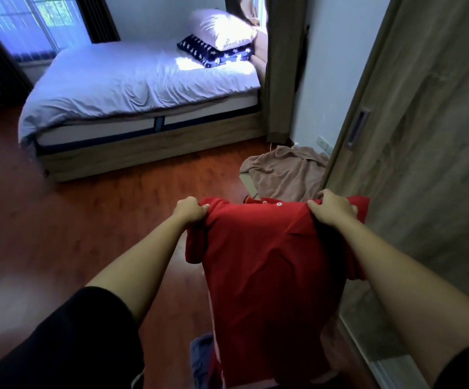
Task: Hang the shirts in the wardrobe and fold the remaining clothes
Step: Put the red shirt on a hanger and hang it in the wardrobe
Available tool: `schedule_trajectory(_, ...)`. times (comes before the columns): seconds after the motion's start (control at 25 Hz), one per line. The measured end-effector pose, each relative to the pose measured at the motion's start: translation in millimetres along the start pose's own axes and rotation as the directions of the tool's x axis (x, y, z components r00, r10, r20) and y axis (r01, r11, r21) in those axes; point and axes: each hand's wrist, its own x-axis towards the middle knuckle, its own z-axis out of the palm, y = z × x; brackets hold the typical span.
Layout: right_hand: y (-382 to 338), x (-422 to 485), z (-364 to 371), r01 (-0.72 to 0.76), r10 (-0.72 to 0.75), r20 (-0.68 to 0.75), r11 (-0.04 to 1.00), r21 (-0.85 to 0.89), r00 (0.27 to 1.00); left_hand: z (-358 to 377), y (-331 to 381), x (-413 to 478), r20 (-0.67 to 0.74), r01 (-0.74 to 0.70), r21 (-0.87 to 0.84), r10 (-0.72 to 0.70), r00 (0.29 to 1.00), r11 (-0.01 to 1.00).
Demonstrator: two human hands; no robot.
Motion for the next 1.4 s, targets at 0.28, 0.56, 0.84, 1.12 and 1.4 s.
schedule_trajectory(0.28,-4,-17,-9,0.347,-0.244,-0.519,0.932,0.109,0.819,-5,-4,-17,-0.358,-0.261,-0.372,0.122,0.926,0.891)
schedule_trajectory(0.56,44,-58,-15,0.628,-0.52,-0.506,0.776,0.055,0.688,-17,-25,-66,-0.227,-0.473,-0.556,0.423,0.877,0.684)
schedule_trajectory(0.84,35,-55,-10,0.39,-0.397,-0.131,0.918,-0.074,0.908,19,4,-64,-0.178,-0.401,-0.013,0.393,0.902,0.916)
schedule_trajectory(1.12,1,-31,-24,0.35,-0.377,-0.067,0.902,-0.253,0.924,5,80,-52,-0.208,-0.086,0.211,0.131,0.969,0.974)
schedule_trajectory(1.4,-14,-24,-37,0.185,-0.243,-0.136,0.921,-0.342,0.96,4,124,-32,0.003,0.096,0.551,-0.117,0.993,0.829)
